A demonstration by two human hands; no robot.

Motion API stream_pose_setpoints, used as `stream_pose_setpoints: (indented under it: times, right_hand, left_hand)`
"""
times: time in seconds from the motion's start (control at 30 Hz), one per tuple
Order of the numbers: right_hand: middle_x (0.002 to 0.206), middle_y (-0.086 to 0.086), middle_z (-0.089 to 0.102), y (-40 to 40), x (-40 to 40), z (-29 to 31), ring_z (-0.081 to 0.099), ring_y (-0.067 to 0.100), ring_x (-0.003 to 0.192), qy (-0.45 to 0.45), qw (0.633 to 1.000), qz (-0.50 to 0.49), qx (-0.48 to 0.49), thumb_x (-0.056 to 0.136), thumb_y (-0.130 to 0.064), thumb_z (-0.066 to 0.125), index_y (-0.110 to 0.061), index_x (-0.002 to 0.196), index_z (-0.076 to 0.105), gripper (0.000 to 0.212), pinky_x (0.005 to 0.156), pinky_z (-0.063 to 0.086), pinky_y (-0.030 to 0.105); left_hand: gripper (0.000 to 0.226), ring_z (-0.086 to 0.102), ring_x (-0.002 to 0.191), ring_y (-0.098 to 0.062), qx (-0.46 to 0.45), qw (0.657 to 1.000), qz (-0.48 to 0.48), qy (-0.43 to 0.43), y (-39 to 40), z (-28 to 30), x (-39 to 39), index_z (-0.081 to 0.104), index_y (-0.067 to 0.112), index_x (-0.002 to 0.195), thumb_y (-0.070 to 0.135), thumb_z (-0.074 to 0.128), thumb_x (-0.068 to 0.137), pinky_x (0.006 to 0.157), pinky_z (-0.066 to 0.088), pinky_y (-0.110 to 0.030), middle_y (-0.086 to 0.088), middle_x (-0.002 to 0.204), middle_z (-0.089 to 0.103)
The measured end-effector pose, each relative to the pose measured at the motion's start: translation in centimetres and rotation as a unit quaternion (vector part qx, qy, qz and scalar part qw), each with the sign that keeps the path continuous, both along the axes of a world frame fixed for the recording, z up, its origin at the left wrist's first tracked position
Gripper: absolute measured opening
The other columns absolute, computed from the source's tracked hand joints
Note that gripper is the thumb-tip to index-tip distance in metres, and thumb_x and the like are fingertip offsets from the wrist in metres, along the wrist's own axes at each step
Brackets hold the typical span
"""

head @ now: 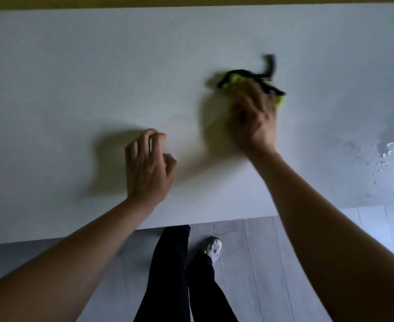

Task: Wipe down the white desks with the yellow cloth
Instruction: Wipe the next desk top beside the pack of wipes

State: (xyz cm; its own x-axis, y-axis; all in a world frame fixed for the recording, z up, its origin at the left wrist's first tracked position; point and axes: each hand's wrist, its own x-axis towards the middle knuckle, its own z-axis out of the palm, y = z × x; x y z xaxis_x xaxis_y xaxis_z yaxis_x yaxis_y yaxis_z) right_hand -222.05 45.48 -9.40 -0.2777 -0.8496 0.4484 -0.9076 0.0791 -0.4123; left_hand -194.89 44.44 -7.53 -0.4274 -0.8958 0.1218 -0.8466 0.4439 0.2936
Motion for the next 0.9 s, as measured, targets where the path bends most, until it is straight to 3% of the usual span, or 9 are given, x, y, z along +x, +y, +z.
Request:
stream_pose_setpoints:
  times: [0.07, 0.13, 0.23, 0.33, 0.47, 0.6, 0.7, 0.8, 0.9]
  right_hand:
    - [0.145, 0.009, 0.056, 0.4, -3.4, 0.3, 0.048, 0.031, 0.136, -0.03, 0.991, -0.125, 0.025, 0.084, -0.012, 0.056, -0.018, 0.132, 0.067, 0.049, 0.113, 0.035, 0.052]
    - [0.156, 0.009, 0.044, 0.2, -4.2, 0.7, 0.035, 0.028, 0.145, -0.066, 0.966, -0.235, 0.084, 0.088, -0.018, 0.049, -0.021, 0.146, 0.053, 0.059, 0.123, 0.021, 0.047]
    - [0.156, 0.012, 0.043, -1.2, -2.6, 0.4, 0.037, 0.03, 0.145, -0.039, 0.952, -0.287, 0.094, 0.089, -0.017, 0.048, -0.016, 0.15, 0.048, 0.061, 0.123, 0.02, 0.048]
    - [0.148, 0.019, 0.052, -3.7, 2.6, 0.0, 0.046, 0.036, 0.138, -0.019, 0.981, -0.188, 0.049, 0.089, -0.017, 0.053, -0.009, 0.142, 0.057, 0.054, 0.115, 0.031, 0.054]
    - [0.155, 0.016, 0.044, -6.5, 10.5, 1.1, 0.038, 0.031, 0.147, -0.027, 0.997, 0.018, 0.077, 0.1, -0.031, 0.05, -0.014, 0.145, 0.054, 0.049, 0.121, 0.024, 0.052]
    - [0.153, 0.01, 0.047, -6.8, 4.9, 1.2, 0.039, 0.028, 0.145, -0.003, 0.994, 0.07, 0.087, 0.103, -0.026, 0.051, -0.021, 0.145, 0.054, 0.043, 0.118, 0.028, 0.049]
    - [0.141, 0.001, 0.056, -6.9, -3.8, 0.7, 0.049, 0.027, 0.132, -0.035, 0.991, -0.114, 0.059, 0.101, -0.018, 0.05, -0.031, 0.136, 0.059, 0.038, 0.113, 0.033, 0.043]
    - [0.157, 0.008, 0.043, -7.0, -8.0, 0.5, 0.035, 0.029, 0.145, -0.061, 0.946, -0.307, 0.088, 0.099, -0.025, 0.049, -0.03, 0.149, 0.048, 0.05, 0.123, 0.019, 0.041]
    - [0.152, 0.012, 0.048, -9.2, -4.8, 0.8, 0.041, 0.03, 0.141, -0.032, 0.929, -0.359, 0.084, 0.091, -0.021, 0.054, -0.022, 0.145, 0.055, 0.054, 0.118, 0.026, 0.046]
  left_hand:
    - [0.048, 0.053, 0.126, -0.04, -0.003, 1.0, -0.016, -0.008, -2.8, -0.1, -0.7, 0.057, 0.007, 0.136, 0.019, 0.048, 0.09, 0.106, 0.037, -0.048, -0.017, 0.145, 0.054]
    - [0.057, 0.048, 0.138, -0.04, -0.01, 1.0, -0.015, -0.005, -5.8, -0.5, -1.6, 0.051, 0.007, 0.148, 0.021, 0.046, 0.093, 0.115, 0.034, -0.049, -0.017, 0.158, 0.045]
    - [0.063, 0.036, 0.151, -0.039, -0.008, 1.0, -0.008, -0.01, -10.1, -1.2, -2.8, 0.038, 0.006, 0.159, 0.025, 0.038, 0.099, 0.125, 0.023, -0.048, -0.015, 0.169, 0.031]
    - [0.063, 0.028, 0.156, -0.037, -0.012, 1.0, -0.008, -0.009, -12.8, -1.9, -3.8, 0.033, 0.004, 0.161, 0.025, 0.035, 0.102, 0.129, 0.017, -0.047, -0.016, 0.17, 0.028]
    - [0.063, 0.028, 0.156, -0.037, -0.029, 0.999, -0.004, 0.017, -13.2, -2.5, -3.9, 0.036, 0.004, 0.16, 0.023, 0.038, 0.1, 0.13, 0.017, -0.046, -0.017, 0.168, 0.032]
    - [0.061, 0.029, 0.155, -0.038, -0.037, 0.999, -0.003, 0.022, -13.4, -2.1, -4.1, 0.039, 0.005, 0.159, 0.021, 0.041, 0.1, 0.129, 0.019, -0.048, -0.016, 0.167, 0.033]
    - [0.062, 0.024, 0.157, -0.036, -0.024, 1.0, 0.003, 0.012, -13.1, -2.0, -4.1, 0.034, 0.007, 0.161, 0.021, 0.041, 0.102, 0.13, 0.017, -0.047, -0.014, 0.17, 0.029]
    - [0.064, 0.02, 0.159, -0.035, -0.012, 1.0, 0.012, -0.005, -13.1, -1.9, -4.2, 0.03, 0.008, 0.163, 0.022, 0.039, 0.102, 0.13, 0.014, -0.047, -0.013, 0.171, 0.025]
    - [0.064, 0.02, 0.159, -0.035, -0.013, 1.0, 0.011, -0.007, -13.2, -1.8, -4.2, 0.028, 0.008, 0.164, 0.021, 0.04, 0.102, 0.13, 0.016, -0.049, -0.014, 0.172, 0.024]
